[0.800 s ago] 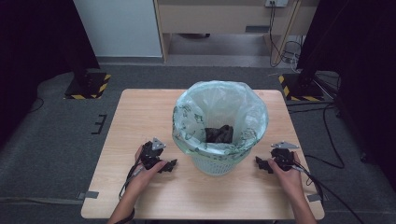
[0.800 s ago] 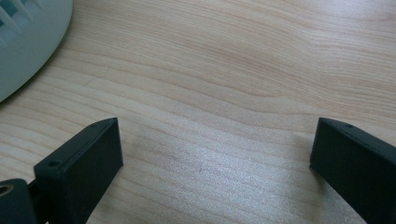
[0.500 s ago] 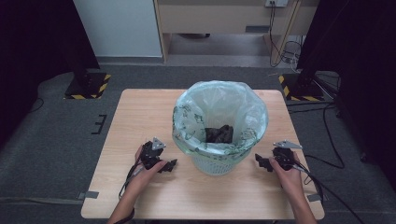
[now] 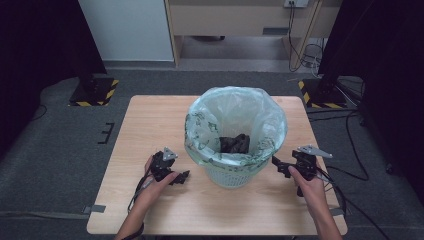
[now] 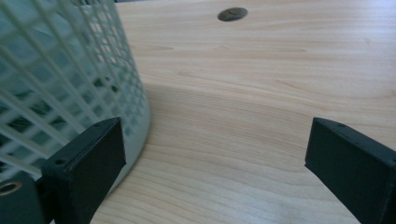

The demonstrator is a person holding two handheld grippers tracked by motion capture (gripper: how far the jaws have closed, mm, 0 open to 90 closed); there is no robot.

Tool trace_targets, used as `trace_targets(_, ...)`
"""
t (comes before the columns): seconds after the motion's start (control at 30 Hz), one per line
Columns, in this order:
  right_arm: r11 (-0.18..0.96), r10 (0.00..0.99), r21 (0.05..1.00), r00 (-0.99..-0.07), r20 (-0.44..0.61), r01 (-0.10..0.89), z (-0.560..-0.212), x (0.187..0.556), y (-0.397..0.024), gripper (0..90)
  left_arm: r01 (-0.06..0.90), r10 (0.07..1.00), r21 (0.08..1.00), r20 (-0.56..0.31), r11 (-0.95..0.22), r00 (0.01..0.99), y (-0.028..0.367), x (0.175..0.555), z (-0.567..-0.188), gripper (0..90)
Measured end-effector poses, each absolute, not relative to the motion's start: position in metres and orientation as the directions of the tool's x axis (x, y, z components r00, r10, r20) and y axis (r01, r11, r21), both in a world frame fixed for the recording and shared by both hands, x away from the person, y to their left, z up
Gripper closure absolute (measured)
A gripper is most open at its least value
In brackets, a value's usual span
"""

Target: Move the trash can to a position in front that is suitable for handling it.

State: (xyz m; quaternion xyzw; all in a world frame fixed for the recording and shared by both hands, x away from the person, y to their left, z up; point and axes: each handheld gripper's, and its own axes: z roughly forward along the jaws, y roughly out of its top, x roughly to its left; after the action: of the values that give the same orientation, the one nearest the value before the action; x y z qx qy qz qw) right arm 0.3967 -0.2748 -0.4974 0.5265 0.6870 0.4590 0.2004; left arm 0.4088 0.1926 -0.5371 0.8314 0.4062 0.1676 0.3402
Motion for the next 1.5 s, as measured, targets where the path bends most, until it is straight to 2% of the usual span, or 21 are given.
trace_targets(0.47, 0.045, 0.881, 0.853, -0.424, 0.212, 0.520, -0.487, 0.396, -0.251, 6.2, 0.561, 0.789, 0.702, 0.002, -0.439, 0.614, 0.192, 0.410, -0.537, 0.0)
trace_targets(1.5, 0.045, 0.874, 0.843, -0.429, 0.226, 0.537, -0.485, 0.415, -0.216, 7.0, 0.559, 0.789, 0.705, 0.000, -0.436, 0.614, 0.192, 0.411, -0.537, 0.0)
